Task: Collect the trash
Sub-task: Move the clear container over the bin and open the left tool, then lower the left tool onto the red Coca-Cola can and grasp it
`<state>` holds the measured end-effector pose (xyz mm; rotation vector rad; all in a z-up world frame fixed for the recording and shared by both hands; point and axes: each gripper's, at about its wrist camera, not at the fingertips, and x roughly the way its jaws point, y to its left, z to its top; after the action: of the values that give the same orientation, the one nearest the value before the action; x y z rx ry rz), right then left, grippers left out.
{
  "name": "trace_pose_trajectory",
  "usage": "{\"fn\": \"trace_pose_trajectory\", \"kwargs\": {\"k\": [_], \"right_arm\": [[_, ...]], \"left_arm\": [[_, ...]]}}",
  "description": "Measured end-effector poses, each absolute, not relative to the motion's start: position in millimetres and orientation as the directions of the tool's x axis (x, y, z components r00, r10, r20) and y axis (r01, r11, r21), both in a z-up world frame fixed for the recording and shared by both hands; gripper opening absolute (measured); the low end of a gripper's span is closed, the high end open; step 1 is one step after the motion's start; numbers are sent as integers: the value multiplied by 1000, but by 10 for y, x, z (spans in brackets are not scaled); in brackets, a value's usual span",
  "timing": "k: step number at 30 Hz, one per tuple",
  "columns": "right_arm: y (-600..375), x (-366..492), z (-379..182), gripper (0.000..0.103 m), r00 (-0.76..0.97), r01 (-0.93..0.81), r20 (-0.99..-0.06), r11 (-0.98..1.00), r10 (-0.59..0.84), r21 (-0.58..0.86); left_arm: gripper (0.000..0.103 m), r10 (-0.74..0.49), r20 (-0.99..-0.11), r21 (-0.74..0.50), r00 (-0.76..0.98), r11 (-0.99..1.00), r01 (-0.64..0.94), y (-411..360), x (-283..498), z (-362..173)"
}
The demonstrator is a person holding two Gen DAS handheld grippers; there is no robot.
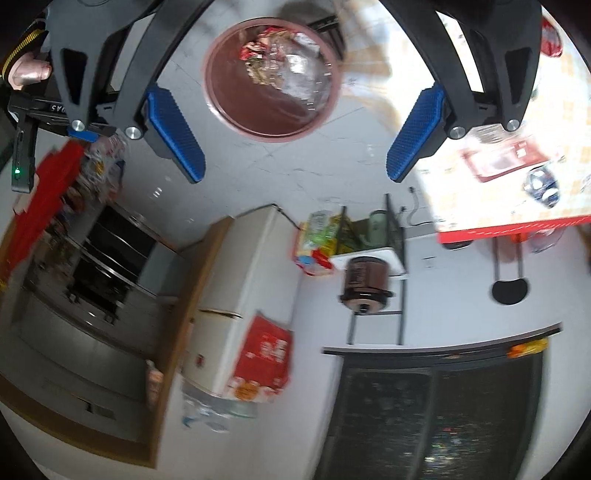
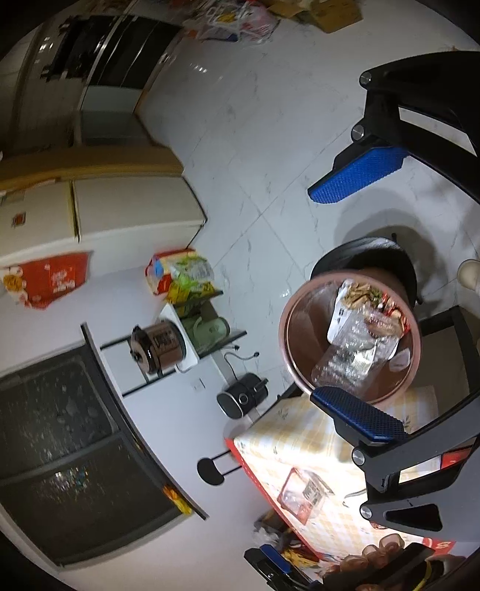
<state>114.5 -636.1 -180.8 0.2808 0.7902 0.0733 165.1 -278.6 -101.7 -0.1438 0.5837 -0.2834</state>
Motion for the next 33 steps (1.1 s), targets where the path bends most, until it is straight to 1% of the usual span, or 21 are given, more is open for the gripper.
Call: {"fn": "trace_pose_trajectory", "kwargs": {"k": [4, 9, 10, 12, 15, 19, 22, 25, 31, 33], "right_arm": [[-6141, 1264, -1765, 98, 696, -19, -687, 962, 208, 273], [-5817, 1408, -1751, 98, 678, -91, -687, 958, 261, 274], [-5756, 1427, -1751, 98, 674, -105, -688, 956, 270, 273], [-5605, 1461, -1760, 98, 663, -142, -688, 952, 296, 272], [-5358, 1514, -1792, 98, 639, -193, -696, 943, 329, 269], [-4972, 1589, -1822, 98, 602, -263, -708, 929, 369, 261], [-4650, 1622, -1832, 98, 574, -314, -717, 915, 396, 254], [-4288, 1615, -1832, 98, 547, -364, -726, 899, 417, 242], [-3594, 1515, -1845, 98, 504, -410, -749, 882, 430, 231], [-3403, 1452, -1842, 98, 493, -428, -759, 878, 425, 214]], "left_arm": [[97, -207, -523, -210, 827, 971, 111, -2308, 1500, -979], [97, -46, -540, -217, 840, 972, -86, -1515, 1220, -956], [97, 0, -552, -218, 834, 965, -144, -1297, 1104, -974], [97, 53, -555, -221, 830, 953, -208, -1055, 907, -989], [97, 170, -575, -200, 800, 920, -338, -623, 534, -1090], [97, 244, -615, -203, 749, 870, -450, -217, 167, -1279], [97, 267, -645, -204, 716, 843, -498, -22, -28, -1456], [97, 249, -676, -209, 694, 838, -504, 65, -142, -1657], [97, 140, -753, -198, 642, 883, -425, 3, -5, -2151], [97, 91, -764, -225, 638, 890, -396, 44, 48, -2309]]}}
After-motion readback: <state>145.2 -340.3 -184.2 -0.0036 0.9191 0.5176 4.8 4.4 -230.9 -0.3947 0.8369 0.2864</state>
